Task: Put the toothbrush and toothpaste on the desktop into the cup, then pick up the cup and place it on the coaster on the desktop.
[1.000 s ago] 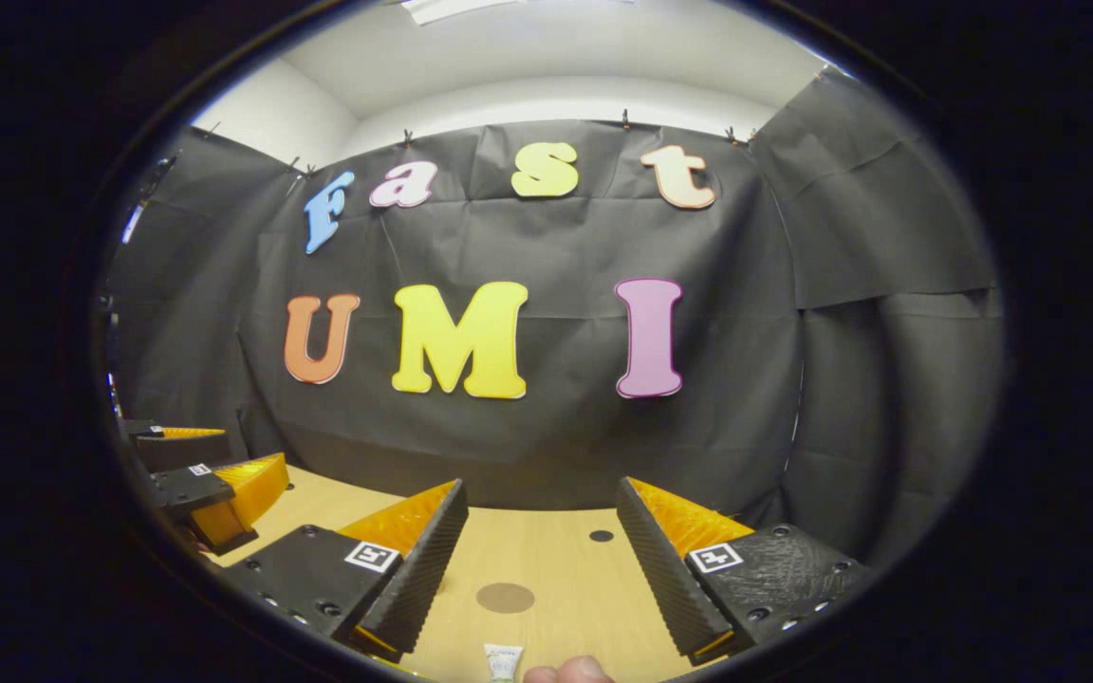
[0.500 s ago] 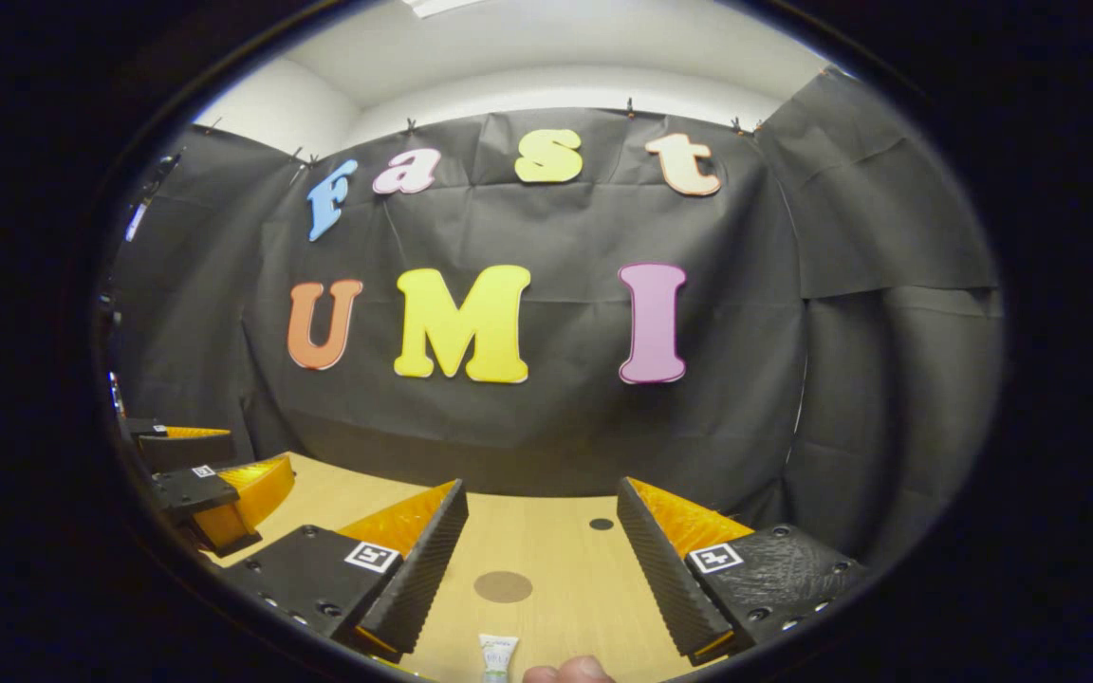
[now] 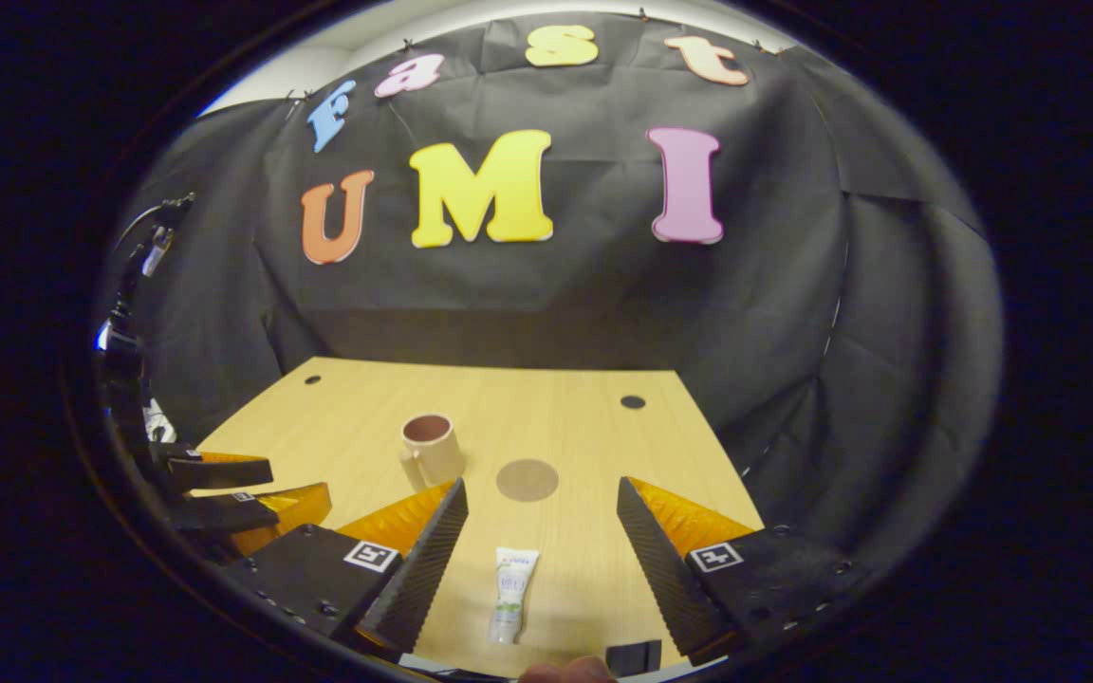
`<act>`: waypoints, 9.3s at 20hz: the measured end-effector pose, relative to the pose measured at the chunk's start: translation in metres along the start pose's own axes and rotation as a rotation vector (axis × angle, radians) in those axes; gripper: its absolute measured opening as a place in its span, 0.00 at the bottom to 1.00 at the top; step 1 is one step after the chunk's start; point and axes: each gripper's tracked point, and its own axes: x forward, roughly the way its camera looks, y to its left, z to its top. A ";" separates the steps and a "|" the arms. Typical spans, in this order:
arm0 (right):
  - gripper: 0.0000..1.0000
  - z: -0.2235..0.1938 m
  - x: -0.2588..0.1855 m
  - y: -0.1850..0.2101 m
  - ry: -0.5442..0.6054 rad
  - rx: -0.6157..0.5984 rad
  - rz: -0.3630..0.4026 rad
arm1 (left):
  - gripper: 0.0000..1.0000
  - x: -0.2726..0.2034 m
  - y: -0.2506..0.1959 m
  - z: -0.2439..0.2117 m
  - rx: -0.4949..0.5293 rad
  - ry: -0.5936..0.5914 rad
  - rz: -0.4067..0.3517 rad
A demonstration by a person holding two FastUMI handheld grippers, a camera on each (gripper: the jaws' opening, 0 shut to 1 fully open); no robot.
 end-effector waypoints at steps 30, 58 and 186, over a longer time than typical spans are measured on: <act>0.95 -0.144 0.071 0.010 0.420 -0.038 -0.017 | 0.71 0.090 -0.002 -0.101 -0.038 0.495 -0.024; 0.42 -0.181 0.111 0.035 0.599 0.038 -0.018 | 0.05 0.026 -0.006 -0.011 -0.117 0.394 -0.017; 0.94 0.055 0.018 -0.119 -0.232 0.087 -0.153 | 0.98 0.076 0.024 0.092 -0.102 0.384 -0.166</act>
